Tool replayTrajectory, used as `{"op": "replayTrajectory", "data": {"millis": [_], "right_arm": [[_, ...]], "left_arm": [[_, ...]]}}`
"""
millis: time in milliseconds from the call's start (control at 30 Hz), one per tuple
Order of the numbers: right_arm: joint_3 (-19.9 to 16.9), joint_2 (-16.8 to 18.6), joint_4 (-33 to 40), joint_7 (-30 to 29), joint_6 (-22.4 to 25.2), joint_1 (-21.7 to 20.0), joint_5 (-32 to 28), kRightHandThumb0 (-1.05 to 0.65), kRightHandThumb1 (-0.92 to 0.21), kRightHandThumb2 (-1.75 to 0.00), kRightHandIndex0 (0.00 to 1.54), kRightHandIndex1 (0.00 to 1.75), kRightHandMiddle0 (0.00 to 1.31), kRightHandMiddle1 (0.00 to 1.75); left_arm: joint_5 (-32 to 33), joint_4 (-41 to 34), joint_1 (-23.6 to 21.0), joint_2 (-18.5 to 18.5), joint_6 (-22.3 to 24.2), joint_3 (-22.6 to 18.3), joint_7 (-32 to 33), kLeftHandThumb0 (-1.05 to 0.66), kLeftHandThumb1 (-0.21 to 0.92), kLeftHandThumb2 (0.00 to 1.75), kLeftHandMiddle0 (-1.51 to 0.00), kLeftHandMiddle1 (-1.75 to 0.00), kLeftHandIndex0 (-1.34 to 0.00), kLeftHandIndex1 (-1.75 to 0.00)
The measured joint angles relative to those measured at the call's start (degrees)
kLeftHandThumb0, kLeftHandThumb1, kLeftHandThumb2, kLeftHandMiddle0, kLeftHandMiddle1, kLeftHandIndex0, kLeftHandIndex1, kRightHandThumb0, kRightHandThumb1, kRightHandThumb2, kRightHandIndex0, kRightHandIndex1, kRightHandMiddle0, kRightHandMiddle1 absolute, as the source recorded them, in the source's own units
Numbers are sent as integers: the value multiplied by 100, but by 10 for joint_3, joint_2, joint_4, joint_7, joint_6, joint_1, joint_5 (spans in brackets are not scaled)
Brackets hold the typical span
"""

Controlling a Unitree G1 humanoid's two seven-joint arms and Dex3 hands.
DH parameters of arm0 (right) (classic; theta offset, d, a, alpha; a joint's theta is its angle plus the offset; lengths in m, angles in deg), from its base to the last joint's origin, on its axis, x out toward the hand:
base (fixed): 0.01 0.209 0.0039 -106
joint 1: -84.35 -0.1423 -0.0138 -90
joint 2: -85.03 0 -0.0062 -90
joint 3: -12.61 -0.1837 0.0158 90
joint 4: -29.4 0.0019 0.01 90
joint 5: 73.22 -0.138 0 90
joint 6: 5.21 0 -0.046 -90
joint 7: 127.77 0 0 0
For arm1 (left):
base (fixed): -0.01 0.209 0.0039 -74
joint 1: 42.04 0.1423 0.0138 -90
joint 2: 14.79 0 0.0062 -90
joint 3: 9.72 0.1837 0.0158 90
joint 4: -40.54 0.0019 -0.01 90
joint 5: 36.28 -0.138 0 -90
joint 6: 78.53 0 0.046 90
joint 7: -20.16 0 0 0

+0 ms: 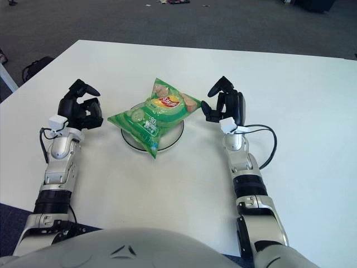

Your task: Put the snack into the plate.

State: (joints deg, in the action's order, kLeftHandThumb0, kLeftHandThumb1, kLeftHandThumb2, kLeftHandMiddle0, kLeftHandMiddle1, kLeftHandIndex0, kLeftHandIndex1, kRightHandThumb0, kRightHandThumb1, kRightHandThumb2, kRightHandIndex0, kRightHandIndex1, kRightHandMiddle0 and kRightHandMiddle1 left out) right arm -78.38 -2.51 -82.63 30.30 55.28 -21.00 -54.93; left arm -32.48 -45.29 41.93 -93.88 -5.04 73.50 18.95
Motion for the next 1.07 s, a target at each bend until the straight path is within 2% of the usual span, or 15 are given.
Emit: {"op": "replayTrajectory", "data": {"millis": [133, 367, 633, 867, 1067], "right_arm": [[-3, 2, 6, 9, 2, 4, -22, -48, -32, -131, 121, 175, 61, 175], [-26, 14, 7, 45, 26, 6, -97, -49, -28, -135, 118, 175, 64, 175], [-55, 35, 40, 59, 91, 16, -171, -50, -25, -139, 111, 175, 66, 175], [-64, 61, 95, 56, 147, 37, -197, -50, -25, -140, 111, 175, 67, 175], [-62, 70, 116, 51, 163, 45, -197, -51, -25, -140, 112, 175, 67, 175]], "left_arm": [[-1, -8, 4, 0, 10, 1, 1, -48, 33, 130, -125, -175, -60, -175], [-8, -22, 13, -1, 20, 1, 6, -48, 32, 131, -126, -175, -61, -175], [-8, -32, 18, -3, 35, -1, 10, -48, 31, 132, -125, -175, -61, -175], [3, -17, 3, -7, 47, -12, 10, -48, 31, 132, -125, -175, -62, -175], [11, 5, -8, -14, 46, -14, -6, -47, 34, 128, -124, -175, -59, -175]]}}
